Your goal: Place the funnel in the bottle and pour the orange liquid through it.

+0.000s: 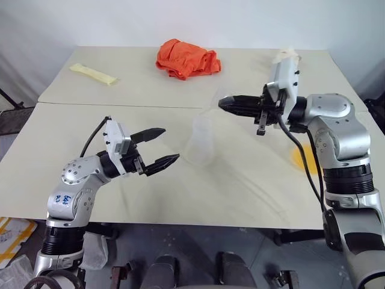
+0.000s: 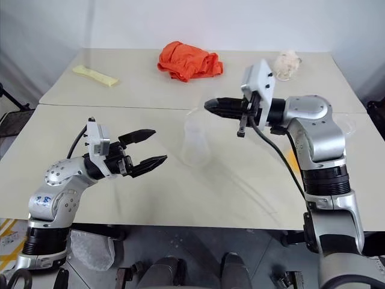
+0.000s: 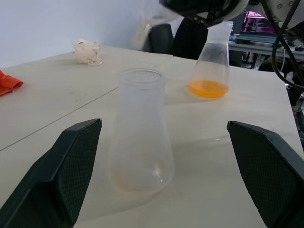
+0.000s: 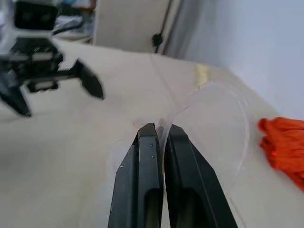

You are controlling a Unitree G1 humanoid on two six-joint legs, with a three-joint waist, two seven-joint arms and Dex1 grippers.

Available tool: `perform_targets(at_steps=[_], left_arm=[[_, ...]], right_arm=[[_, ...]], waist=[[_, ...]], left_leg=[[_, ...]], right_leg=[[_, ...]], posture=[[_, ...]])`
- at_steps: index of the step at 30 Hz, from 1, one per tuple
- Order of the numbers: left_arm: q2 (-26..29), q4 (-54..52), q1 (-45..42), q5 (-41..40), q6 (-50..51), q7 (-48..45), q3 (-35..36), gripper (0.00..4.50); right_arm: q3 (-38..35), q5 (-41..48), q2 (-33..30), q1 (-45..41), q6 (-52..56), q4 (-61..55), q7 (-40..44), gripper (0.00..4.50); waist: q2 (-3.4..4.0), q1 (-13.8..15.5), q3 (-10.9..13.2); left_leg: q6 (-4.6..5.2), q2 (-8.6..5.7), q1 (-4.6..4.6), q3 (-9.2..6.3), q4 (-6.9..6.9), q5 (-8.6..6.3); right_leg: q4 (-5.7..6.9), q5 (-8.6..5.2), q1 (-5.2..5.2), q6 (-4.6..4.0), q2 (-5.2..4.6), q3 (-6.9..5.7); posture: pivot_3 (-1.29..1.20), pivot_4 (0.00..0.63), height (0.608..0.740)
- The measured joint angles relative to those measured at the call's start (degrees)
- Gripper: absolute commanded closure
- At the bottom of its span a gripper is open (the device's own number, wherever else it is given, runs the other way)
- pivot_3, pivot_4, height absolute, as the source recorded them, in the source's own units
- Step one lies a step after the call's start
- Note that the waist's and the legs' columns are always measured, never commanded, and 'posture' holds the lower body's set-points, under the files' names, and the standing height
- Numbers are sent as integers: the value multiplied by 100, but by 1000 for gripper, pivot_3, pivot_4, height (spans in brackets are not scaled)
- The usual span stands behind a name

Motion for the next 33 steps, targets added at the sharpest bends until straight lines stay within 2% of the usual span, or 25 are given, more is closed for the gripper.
perform_targets(at_steps=[7, 18, 19, 21, 30, 31, 33], left_arm=[[-2, -20, 146, 5, -13, 92, 4, 0], [-27, -43, 202, 12, -115, 213, 2, 0], [-35, -43, 202, 15, -130, 221, 2, 0], [-42, -43, 209, 18, -151, 239, 2, 0], [-100, -42, 228, 29, -276, 270, -4, 0], [-103, -42, 235, 30, -289, 270, -5, 0], [-115, -37, 237, 30, -306, 269, -8, 0]], right_arm=[[158, -250, -170, 0, -105, 191, 332, 4442], [503, -698, -9, -211, -480, 497, 393, 4442], [512, -735, 27, -237, -497, 529, 382, 3944], [521, -791, 72, -243, -505, 599, 369, 3459], [496, -823, 200, -245, -764, 667, 420, 260], [487, -817, 192, -245, -791, 667, 440, 17], [478, -781, 169, -244, -865, 666, 514, 17]], waist=[[0, -5, 0], [0, -19, 0], [0, -16, 0], [0, -13, 0], [0, -11, 0], [0, -11, 0], [0, -11, 0]], left_leg=[[0, 1, 0, 0, -1, 0], [-1, 3, 1, 1, -1, 0], [-1, 3, 1, 1, -1, 0], [-1, 1, 0, 1, 0, 0], [-1, 1, 0, 0, 0, 0], [-1, 1, 0, 0, 0, 0], [-1, 1, 0, 0, -1, 0]], right_leg=[[0, 0, 0, 0, 1, -1], [0, 0, -2, 0, 2, -1], [0, 0, -1, 0, 2, -1], [-1, 0, -1, 0, 0, -1], [-1, 0, -1, 0, 1, -3], [-1, 0, -1, 0, 1, -3], [-1, 0, -1, 0, 1, -3]], posture=[[0, 150, 740], [0, 150, 740], [0, 150, 740], [0, 150, 740], [0, 150, 740], [0, 150, 740], [0, 150, 740]])
